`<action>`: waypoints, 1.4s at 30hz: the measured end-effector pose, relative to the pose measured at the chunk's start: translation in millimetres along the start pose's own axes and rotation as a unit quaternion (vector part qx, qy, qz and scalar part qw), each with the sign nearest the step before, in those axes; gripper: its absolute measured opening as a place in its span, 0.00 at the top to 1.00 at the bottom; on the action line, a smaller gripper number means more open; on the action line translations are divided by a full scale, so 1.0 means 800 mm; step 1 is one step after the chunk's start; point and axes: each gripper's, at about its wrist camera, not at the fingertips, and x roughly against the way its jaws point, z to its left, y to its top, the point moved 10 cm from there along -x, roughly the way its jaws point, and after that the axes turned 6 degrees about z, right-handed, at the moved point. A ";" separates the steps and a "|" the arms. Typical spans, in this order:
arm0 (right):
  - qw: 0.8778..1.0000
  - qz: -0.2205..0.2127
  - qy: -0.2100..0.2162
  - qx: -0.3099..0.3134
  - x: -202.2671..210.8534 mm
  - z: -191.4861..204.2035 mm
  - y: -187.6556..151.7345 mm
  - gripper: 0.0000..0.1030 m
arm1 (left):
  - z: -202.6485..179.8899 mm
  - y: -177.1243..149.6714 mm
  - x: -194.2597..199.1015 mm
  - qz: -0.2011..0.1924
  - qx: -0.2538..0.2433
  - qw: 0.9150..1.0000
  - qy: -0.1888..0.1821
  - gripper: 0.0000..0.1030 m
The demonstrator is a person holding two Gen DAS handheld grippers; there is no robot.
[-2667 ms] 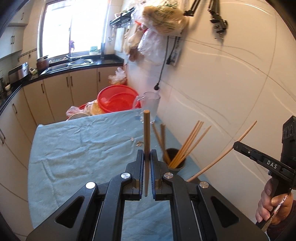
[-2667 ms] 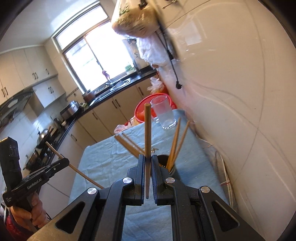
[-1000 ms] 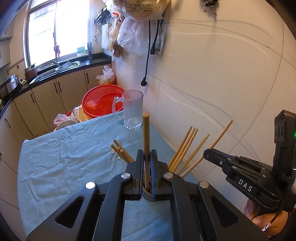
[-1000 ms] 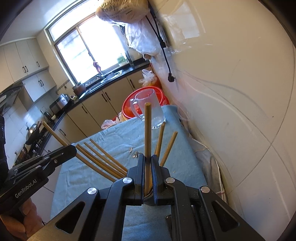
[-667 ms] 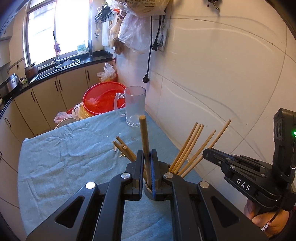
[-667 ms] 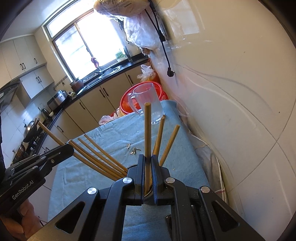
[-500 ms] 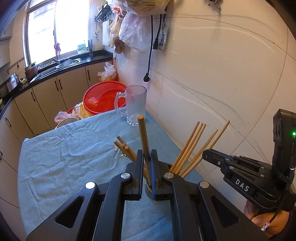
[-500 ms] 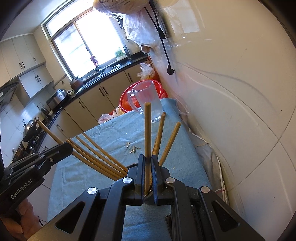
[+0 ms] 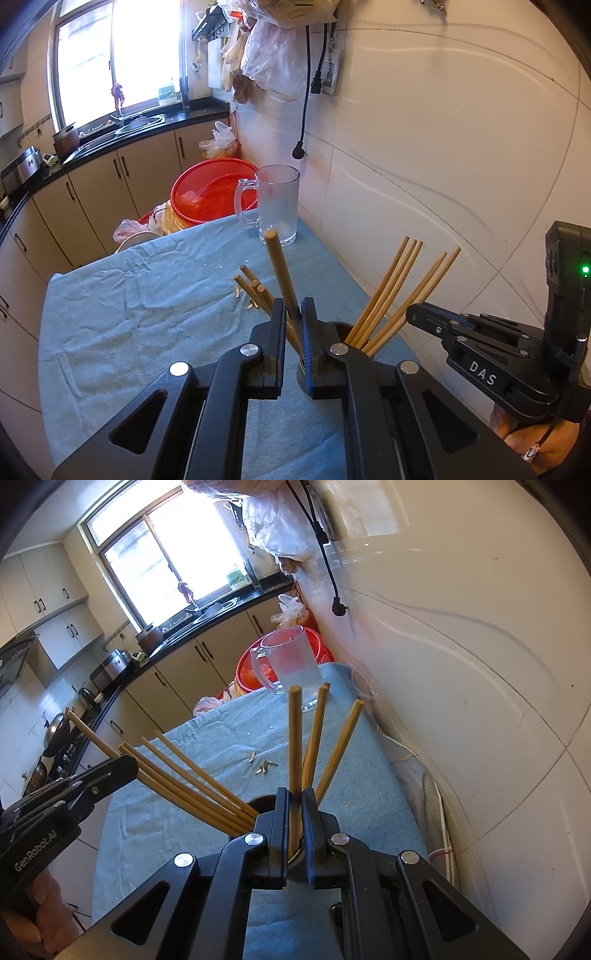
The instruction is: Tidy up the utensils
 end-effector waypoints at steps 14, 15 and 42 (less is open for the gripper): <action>0.998 -0.066 -0.002 -0.020 0.096 -0.003 0.014 0.64 | 0.010 0.006 0.062 -0.055 0.019 0.998 0.004 0.57; 0.997 -0.072 -0.010 -0.019 0.106 -0.004 0.011 0.57 | 0.012 0.005 0.069 -0.060 0.020 0.998 0.004 0.52; 0.972 -0.037 -0.211 0.101 0.183 0.038 -0.171 0.17 | 0.053 -0.177 0.116 -0.012 -0.056 0.997 0.048 0.14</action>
